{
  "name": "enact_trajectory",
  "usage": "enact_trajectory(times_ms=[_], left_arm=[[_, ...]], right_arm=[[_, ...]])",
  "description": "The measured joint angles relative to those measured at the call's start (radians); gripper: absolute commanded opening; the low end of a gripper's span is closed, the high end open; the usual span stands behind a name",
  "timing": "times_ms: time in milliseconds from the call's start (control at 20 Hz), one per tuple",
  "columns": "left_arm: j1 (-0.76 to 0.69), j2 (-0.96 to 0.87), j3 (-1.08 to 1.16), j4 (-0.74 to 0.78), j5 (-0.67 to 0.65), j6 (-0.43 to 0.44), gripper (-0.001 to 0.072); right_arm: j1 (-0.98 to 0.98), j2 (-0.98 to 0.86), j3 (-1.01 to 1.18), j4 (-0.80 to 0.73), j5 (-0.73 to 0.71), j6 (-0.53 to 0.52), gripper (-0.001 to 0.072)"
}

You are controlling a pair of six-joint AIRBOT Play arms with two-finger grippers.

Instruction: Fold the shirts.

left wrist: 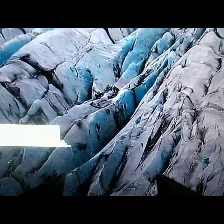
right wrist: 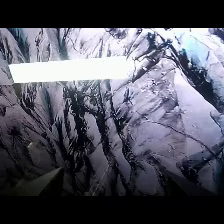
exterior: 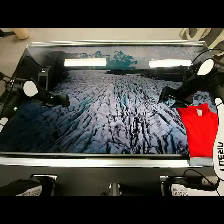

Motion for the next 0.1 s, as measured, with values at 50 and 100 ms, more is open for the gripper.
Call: enact_trajectory(times_ms=[50,100], left_arm=[[0.000,0.001,0.000,0.000,0.001,-0.001,0.0681],[0.000,0.001,-0.001,0.000,0.003,-0.002,0.0681]], right_arm=[[0.000,-0.001,0.000,0.001,0.000,0.000,0.0673],[0.000,-0.002,0.000,0.001,0.000,0.001,0.0673]])
